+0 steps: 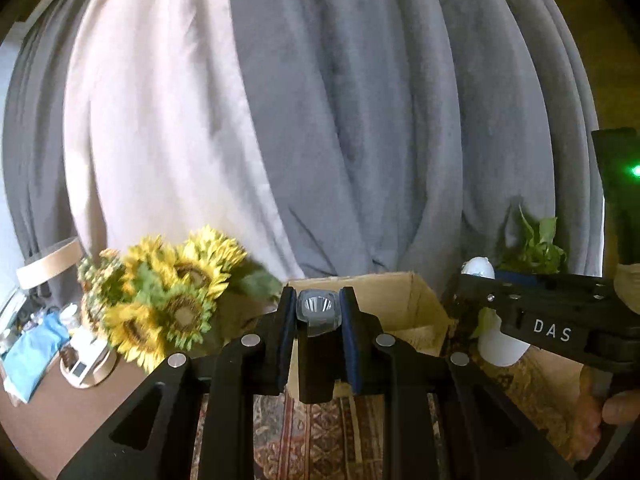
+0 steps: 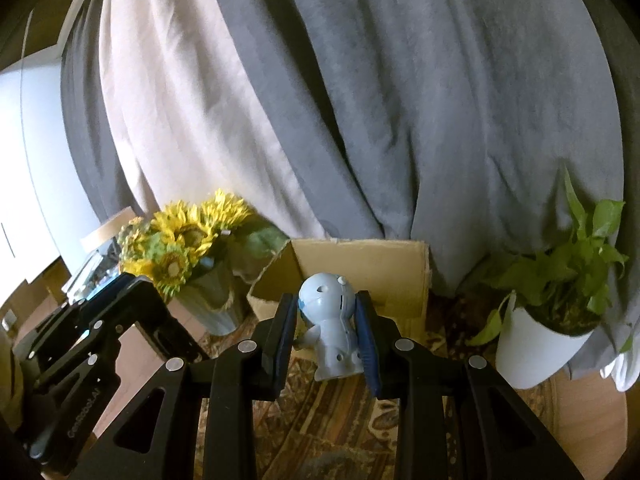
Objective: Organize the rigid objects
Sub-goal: 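Carry keyring and figurine into the box and open both tools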
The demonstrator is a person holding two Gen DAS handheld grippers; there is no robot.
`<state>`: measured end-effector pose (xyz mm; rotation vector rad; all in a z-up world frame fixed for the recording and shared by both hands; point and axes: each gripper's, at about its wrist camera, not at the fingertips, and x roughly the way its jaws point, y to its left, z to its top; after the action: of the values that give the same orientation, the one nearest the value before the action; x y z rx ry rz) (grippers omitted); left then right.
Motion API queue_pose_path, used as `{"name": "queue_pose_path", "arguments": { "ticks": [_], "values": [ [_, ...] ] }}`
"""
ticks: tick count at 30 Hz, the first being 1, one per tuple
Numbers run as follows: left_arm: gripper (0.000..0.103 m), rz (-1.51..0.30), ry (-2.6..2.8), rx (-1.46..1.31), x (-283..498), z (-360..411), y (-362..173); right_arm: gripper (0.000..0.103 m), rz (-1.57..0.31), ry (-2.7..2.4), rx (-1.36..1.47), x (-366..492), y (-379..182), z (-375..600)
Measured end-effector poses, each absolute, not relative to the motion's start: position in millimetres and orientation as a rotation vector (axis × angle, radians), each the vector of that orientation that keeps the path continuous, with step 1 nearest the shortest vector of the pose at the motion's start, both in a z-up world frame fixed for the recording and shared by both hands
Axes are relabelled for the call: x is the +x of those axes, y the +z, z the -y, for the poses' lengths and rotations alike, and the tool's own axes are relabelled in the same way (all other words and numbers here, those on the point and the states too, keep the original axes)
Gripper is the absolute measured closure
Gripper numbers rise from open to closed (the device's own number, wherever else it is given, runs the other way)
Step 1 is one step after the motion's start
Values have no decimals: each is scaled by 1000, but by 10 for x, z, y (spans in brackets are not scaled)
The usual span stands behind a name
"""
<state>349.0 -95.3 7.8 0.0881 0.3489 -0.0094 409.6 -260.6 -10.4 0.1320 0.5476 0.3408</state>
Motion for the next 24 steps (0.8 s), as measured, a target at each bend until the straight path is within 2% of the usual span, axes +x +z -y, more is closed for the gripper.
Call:
{"name": "queue_pose_path", "arguments": {
  "ticks": [16, 24],
  "values": [
    [81, -386, -87, 84, 4400, 972, 95, 72, -556, 330, 120, 4841, -15, 2616],
    [81, -459, -130, 78, 4931, 963, 5, 72, -622, 341, 110, 5302, -131, 2573]
  ]
}}
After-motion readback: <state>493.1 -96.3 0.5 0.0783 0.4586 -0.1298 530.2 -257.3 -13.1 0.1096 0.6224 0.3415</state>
